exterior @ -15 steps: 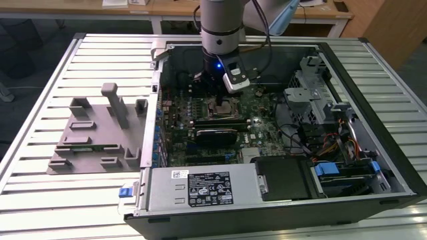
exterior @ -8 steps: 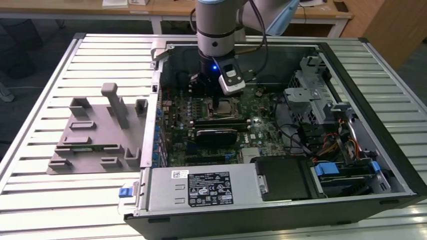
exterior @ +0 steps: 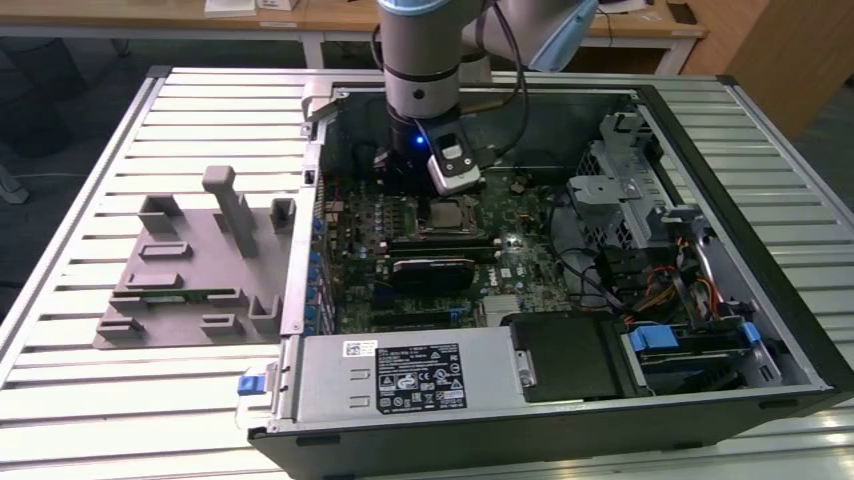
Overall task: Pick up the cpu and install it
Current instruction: 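Close the cpu cover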
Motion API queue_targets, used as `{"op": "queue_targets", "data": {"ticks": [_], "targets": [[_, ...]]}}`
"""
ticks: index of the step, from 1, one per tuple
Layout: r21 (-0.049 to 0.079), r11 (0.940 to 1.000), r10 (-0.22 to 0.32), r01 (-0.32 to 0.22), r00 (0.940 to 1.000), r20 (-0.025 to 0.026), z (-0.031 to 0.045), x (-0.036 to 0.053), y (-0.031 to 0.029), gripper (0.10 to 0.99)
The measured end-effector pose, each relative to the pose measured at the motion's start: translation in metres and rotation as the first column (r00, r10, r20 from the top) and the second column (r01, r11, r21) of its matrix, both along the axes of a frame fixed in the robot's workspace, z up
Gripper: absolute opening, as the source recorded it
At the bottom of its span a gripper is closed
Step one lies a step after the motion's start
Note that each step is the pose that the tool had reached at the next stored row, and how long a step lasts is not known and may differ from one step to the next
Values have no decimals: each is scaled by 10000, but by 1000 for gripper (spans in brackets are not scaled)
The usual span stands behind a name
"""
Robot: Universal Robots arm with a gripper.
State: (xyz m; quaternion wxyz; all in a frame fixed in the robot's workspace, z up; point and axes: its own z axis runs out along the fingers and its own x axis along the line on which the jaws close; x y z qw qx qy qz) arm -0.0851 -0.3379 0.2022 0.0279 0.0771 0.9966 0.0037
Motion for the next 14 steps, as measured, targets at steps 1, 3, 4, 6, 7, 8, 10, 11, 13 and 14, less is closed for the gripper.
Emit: {"op": "queue_targets", "data": {"ticks": [1, 3, 4, 6, 7, 8, 10, 11, 13, 14], "targets": [[1, 10000, -1, 1, 10000, 1, -4, -4, 0, 106], [2, 10000, 2, -2, 10000, 0, -9, -5, 0, 106], [6, 10000, 2, -2, 10000, 0, -12, -5, 0, 106], [14, 10000, -1, 1, 10000, 0, -18, -6, 0, 106], [20, 10000, -2, 2, 10000, 0, -21, -6, -1, 106], [28, 10000, -2, 2, 10000, 0, -22, -6, -1, 106], [35, 10000, 0, 0, 10000, 0, -23, -3, -1, 106], [38, 10000, 0, 0, 10000, 0, -24, 1, -2, 106], [42, 10000, 0, 0, 10000, 0, -25, 12, -4, 106], [44, 10000, 0, 0, 10000, 0, -25, 19, -5, 106]]}}
